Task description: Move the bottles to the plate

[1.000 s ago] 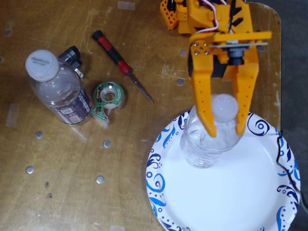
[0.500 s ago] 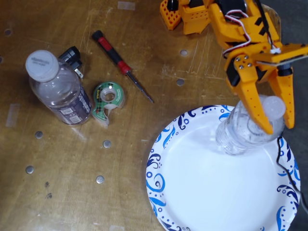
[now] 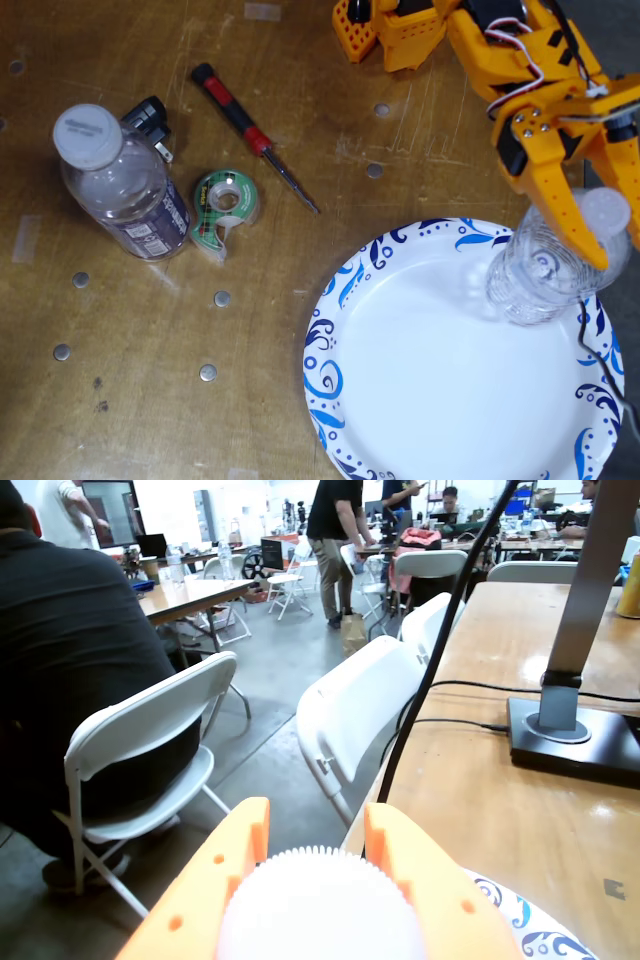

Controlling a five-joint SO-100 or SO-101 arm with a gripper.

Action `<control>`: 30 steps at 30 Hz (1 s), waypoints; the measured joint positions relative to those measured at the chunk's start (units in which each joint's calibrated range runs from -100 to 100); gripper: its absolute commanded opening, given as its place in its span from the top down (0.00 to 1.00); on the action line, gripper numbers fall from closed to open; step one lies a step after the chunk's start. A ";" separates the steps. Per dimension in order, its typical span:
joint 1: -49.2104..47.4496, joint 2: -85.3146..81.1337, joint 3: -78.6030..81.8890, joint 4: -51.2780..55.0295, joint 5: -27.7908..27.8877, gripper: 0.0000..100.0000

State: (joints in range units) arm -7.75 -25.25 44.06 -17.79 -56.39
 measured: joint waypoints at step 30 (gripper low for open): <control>1.55 5.20 4.95 -7.32 0.73 0.86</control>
State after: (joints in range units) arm -6.20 -20.05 49.01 -25.11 -55.67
